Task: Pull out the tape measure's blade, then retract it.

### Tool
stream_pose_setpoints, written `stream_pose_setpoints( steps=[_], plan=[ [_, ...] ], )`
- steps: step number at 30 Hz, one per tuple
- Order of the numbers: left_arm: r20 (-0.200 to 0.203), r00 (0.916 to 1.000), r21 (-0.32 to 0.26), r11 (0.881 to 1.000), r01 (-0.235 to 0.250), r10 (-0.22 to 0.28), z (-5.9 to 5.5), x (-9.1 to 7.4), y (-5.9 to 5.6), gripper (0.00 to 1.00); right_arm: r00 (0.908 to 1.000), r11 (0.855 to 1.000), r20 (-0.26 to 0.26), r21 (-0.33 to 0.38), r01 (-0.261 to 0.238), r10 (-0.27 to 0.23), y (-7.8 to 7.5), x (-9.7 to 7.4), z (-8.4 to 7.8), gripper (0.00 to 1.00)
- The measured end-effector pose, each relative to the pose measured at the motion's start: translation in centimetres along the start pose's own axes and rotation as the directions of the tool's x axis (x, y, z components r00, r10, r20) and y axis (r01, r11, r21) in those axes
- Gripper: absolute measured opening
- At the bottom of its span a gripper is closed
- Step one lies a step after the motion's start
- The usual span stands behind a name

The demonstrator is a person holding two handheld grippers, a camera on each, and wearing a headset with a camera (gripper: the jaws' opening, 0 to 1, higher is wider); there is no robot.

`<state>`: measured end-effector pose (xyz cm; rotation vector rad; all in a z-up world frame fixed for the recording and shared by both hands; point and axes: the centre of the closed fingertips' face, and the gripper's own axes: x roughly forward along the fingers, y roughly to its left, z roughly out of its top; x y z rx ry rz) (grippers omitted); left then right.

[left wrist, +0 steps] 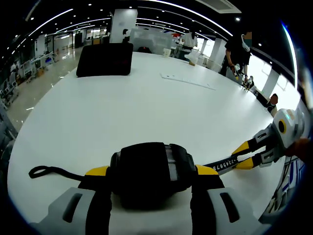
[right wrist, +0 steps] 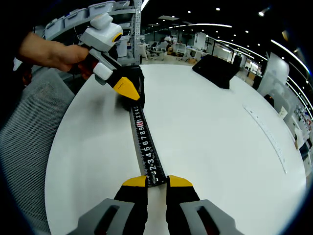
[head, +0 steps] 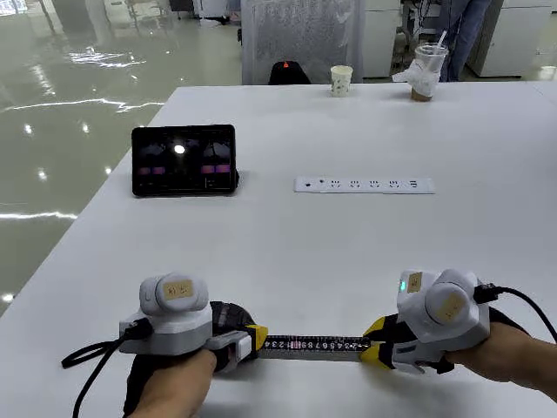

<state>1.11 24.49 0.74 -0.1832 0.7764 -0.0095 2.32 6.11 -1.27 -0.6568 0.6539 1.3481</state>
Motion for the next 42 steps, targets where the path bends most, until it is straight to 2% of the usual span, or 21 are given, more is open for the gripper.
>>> stream_pose_setpoints(
  steps=[42],
  plan=[
    [-0.005, 0.9998, -0.012, 1.0, 0.019, -0.019, 0.0, 0.0, 0.0, 0.61, 0.9996, 1.0, 0.022, -0.012, -0.018, 0.018, 1.1, 2.9, 3.4, 0.1]
  ],
)
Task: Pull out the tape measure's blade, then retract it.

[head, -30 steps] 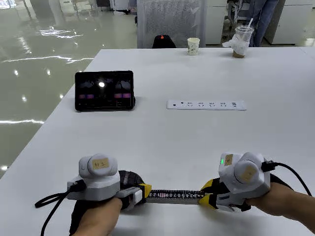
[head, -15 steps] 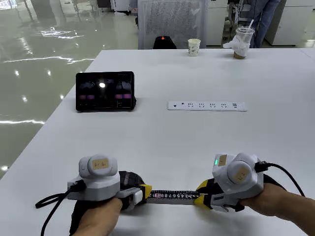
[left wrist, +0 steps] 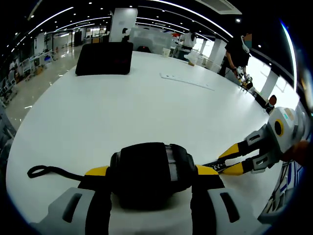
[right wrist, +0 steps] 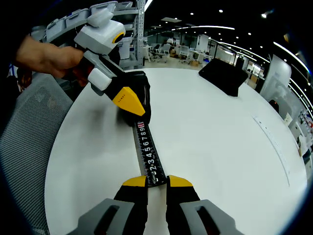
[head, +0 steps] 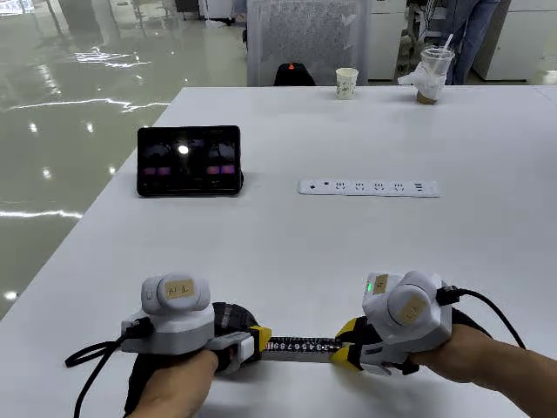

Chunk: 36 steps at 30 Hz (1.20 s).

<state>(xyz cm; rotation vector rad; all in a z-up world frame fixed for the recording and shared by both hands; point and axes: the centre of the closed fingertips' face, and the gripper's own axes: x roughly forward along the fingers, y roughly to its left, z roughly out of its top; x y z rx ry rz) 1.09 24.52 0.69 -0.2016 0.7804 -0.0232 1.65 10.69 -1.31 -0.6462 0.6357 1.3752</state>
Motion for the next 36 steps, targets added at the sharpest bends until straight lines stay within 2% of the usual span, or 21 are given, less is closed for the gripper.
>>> stream_pose_setpoints(
  steps=[36],
  plan=[
    [-0.008, 0.9997, -0.015, 1.0, 0.023, -0.024, 0.1, 0.0, 0.1, 0.61, 0.9976, 0.999, 0.055, -0.012, -0.04, 0.04, 1.9, 4.5, 5.1, 0.1]
  ],
)
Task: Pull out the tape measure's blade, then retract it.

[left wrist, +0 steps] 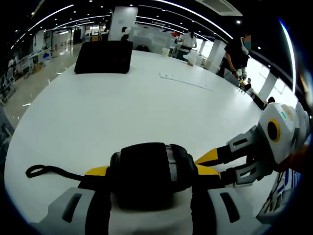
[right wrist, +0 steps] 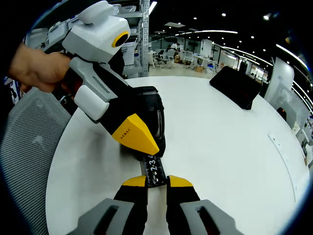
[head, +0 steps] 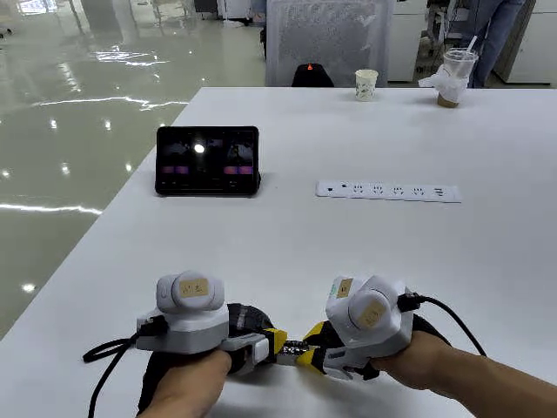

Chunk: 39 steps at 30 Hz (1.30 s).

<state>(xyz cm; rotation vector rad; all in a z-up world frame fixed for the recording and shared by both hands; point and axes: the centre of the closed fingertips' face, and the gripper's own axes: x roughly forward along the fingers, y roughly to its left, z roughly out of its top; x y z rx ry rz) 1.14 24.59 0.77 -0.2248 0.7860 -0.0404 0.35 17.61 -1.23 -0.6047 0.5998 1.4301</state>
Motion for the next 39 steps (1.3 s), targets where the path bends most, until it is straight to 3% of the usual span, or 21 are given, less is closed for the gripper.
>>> stream_pose_setpoints(
  steps=[17, 39],
  plan=[
    [0.001, 1.0, 0.007, 1.0, 0.005, -0.005, -0.1, 0.0, -0.1, 0.61, 0.9996, 1.0, 0.027, 0.016, -0.01, 0.01, 0.5, 1.4, 1.2, 0.11],
    [0.019, 0.9998, 0.009, 1.0, -0.002, 0.002, 0.0, 0.1, -0.2, 0.64, 0.9999, 0.998, -0.017, -0.059, -0.004, 0.003, 0.5, 1.5, 1.2, 0.12]
  ],
)
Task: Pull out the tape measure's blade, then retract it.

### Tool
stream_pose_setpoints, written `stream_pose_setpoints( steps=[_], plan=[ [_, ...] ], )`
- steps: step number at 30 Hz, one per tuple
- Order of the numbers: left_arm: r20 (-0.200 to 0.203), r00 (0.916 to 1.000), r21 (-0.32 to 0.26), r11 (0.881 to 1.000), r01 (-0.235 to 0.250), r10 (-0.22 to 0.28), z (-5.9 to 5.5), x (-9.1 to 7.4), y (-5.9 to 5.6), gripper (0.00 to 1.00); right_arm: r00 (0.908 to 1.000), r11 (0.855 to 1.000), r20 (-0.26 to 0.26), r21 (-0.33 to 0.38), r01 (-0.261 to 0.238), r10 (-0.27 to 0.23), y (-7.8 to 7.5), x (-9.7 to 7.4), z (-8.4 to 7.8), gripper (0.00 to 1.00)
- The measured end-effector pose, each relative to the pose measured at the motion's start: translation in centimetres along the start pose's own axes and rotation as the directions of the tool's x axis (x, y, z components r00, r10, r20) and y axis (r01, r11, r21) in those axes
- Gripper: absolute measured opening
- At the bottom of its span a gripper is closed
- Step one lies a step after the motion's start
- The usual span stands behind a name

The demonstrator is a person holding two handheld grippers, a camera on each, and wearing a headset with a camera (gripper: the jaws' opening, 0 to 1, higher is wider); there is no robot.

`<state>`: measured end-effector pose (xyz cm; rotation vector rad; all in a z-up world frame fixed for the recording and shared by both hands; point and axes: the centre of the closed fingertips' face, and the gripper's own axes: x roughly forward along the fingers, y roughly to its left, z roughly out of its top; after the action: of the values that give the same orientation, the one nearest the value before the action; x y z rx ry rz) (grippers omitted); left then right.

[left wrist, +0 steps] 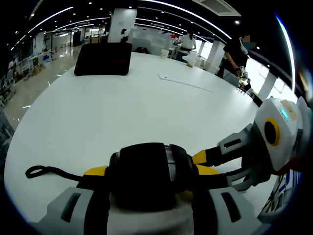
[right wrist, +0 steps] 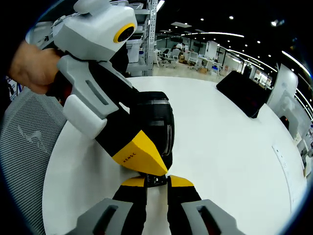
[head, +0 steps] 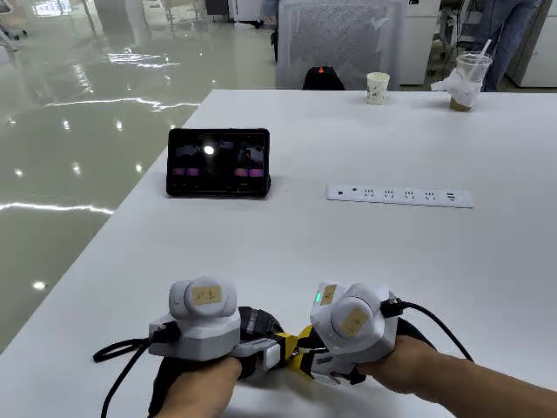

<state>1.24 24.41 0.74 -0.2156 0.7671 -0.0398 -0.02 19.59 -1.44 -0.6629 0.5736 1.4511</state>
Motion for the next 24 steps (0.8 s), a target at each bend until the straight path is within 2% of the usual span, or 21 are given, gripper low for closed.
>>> stream_pose_setpoints(
  steps=[13, 24],
  plan=[
    [-0.003, 0.9999, -0.011, 1.0, 0.014, -0.014, 0.0, 0.1, 0.0, 0.65, 0.9999, 1.0, -0.014, 0.013, 0.01, -0.01, -0.1, -0.3, -0.4, 0.18],
    [0.003, 0.9995, 0.017, 0.999, 0.031, -0.031, 0.1, -0.5, 0.1, 0.64, 0.9989, 0.998, -0.016, 0.044, 0.044, -0.043, -0.1, -2.1, -1.3, 0.25]
  ],
)
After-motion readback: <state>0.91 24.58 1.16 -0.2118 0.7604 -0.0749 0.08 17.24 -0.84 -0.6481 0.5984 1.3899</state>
